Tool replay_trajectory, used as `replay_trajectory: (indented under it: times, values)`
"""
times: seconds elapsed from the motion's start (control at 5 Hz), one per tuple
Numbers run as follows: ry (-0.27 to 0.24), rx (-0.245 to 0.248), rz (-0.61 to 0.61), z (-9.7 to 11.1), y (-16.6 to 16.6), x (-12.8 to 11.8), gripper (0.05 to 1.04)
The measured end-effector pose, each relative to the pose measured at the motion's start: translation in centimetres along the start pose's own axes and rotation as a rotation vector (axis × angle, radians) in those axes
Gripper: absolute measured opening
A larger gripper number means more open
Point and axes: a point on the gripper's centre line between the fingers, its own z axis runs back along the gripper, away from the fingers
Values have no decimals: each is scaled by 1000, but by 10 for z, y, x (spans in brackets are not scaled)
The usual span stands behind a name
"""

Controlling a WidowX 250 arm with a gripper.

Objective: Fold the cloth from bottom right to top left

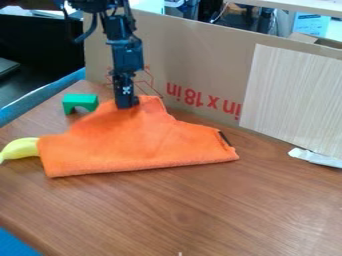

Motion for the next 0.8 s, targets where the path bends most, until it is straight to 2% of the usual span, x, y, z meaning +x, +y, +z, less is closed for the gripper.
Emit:
replay_trajectory:
  times: [0.2,0.4,0.6,0.8]
  values:
    - [-14,17,-17,4,-4,0,903]
    - [-54,53,-32,19,-11,2,1006]
    - [-110,83,-39,43,-22,2,1001]
    - [-174,103,-44,83,-38,-16,1000]
